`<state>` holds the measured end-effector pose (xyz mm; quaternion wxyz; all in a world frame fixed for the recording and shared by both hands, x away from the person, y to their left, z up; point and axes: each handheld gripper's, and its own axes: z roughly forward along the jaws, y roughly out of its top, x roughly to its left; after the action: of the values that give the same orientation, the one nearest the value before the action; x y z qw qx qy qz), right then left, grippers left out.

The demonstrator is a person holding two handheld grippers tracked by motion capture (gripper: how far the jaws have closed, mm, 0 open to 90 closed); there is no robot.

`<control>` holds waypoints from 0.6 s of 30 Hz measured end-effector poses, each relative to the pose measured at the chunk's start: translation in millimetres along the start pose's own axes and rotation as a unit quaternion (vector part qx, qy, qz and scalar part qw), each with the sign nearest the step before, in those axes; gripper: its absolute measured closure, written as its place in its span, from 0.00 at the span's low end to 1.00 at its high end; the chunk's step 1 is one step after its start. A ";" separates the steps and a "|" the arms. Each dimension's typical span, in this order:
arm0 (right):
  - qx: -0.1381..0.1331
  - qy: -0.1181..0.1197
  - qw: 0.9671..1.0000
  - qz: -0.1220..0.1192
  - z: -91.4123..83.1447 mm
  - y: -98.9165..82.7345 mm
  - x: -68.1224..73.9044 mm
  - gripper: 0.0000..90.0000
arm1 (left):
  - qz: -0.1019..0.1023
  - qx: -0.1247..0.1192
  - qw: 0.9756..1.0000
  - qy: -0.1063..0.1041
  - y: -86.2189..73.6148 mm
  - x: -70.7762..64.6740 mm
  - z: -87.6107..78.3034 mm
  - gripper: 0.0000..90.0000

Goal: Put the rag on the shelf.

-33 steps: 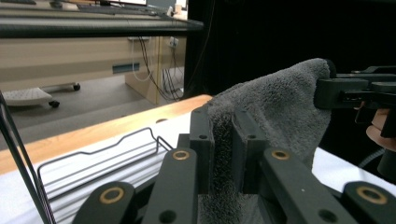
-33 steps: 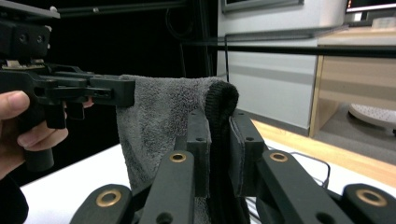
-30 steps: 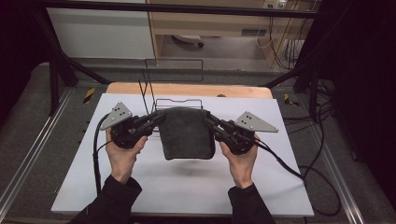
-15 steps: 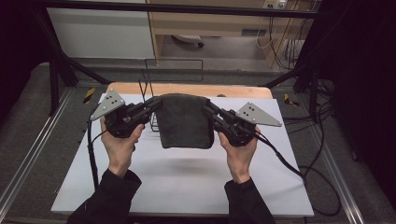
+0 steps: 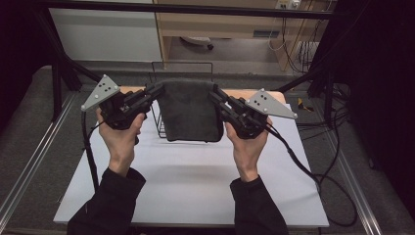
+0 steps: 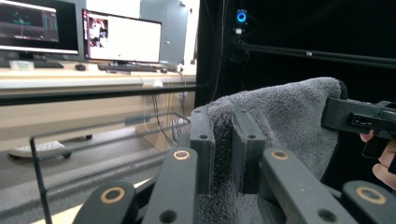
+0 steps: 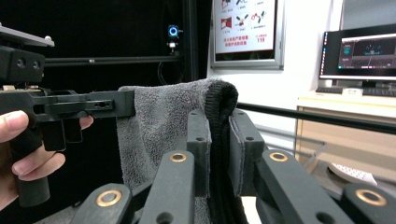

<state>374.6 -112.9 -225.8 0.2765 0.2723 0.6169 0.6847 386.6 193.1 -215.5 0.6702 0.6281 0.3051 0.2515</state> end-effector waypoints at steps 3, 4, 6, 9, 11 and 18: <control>-0.004 0.000 1.000 -0.005 5.0 7.9 1.6 0.90 | -0.001 -0.009 1.000 0.004 8.3 3.0 -0.6 0.89; -0.005 0.001 1.000 -0.006 7.2 11.3 2.7 0.90 | -0.001 -0.012 1.000 0.005 11.0 3.9 -1.0 0.89; -0.006 0.001 1.000 -0.012 10.2 15.7 4.0 0.90 | -0.003 -0.019 1.000 0.007 15.1 5.4 -1.9 0.89; -0.010 0.000 1.000 -0.016 15.7 23.1 5.4 0.90 | -0.003 -0.028 1.000 0.009 21.4 7.3 -2.8 0.89; -0.012 -0.001 1.000 -0.019 18.8 27.2 5.7 0.90 | -0.003 -0.031 0.999 0.011 25.0 8.6 -2.7 0.89; -0.024 -0.004 0.999 -0.024 31.2 43.0 6.3 0.90 | -0.007 -0.048 0.999 0.015 42.0 15.9 -0.6 0.89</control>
<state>390.6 -90.5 -180.0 0.3020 0.2532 0.6059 0.6910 399.1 208.5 -175.1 0.6966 0.5897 0.3066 0.2704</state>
